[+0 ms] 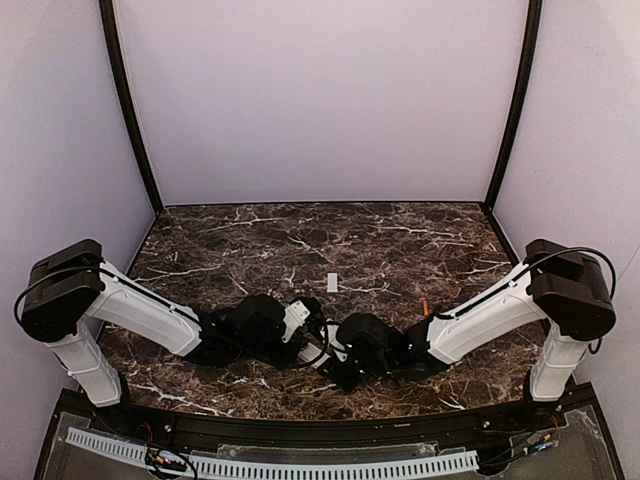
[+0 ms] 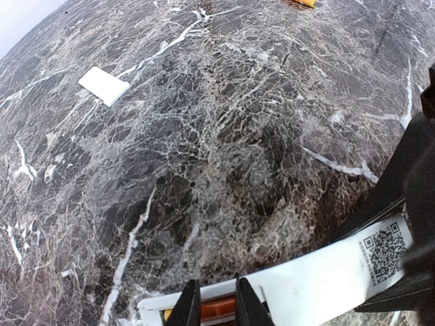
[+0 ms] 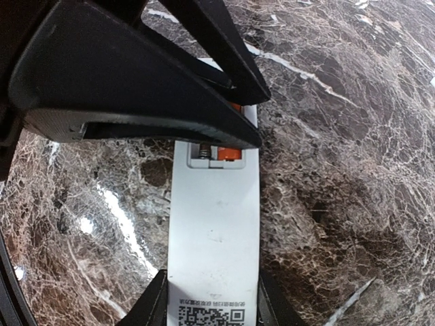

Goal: Load the batteries into the remote control
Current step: Press the battery in the battery compartment, then move the remote control without the battery cover to the center of the board, then press the battery in the battery compartment, then pick up the battery at the center of the board.

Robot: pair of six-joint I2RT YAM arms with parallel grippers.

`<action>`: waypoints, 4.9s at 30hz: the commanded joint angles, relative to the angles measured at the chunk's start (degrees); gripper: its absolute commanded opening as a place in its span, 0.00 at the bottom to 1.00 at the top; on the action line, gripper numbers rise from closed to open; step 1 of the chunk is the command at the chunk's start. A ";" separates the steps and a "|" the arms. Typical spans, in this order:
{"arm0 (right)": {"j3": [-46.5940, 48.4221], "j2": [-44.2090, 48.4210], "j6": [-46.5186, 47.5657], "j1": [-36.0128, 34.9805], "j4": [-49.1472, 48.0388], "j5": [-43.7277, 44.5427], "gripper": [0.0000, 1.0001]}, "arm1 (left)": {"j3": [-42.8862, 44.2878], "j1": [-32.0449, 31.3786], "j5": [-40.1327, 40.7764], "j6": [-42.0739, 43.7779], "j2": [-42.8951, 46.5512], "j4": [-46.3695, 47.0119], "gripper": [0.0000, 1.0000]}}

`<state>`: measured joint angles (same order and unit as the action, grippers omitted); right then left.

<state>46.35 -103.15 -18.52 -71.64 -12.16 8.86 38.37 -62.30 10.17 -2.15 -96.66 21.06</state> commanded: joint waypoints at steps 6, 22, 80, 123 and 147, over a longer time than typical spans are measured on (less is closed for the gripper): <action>-1.99 0.98 -0.36 0.24 -0.23 -0.23 0.00 | -3.65 -1.95 -2.60 4.91 -2.87 -7.90 0.21; -1.78 2.55 7.12 4.00 2.98 3.16 0.42 | -2.40 6.83 -6.79 -1.17 15.69 -8.03 0.58; -7.04 12.62 8.07 16.36 -0.05 -5.88 0.64 | 4.54 5.75 -20.00 -1.51 2.40 -22.21 0.35; 1.74 11.25 9.22 48.49 29.46 -20.94 0.43 | 5.33 6.52 -11.04 -3.02 14.04 -21.79 0.98; 7.97 1.10 8.30 43.03 40.31 -6.00 0.18 | 2.30 8.23 -4.95 -4.92 17.04 -17.78 0.98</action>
<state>54.65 -98.48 -9.52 -27.77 23.66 1.61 42.50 -55.37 3.77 -5.34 -81.78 0.91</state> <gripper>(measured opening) 0.218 0.986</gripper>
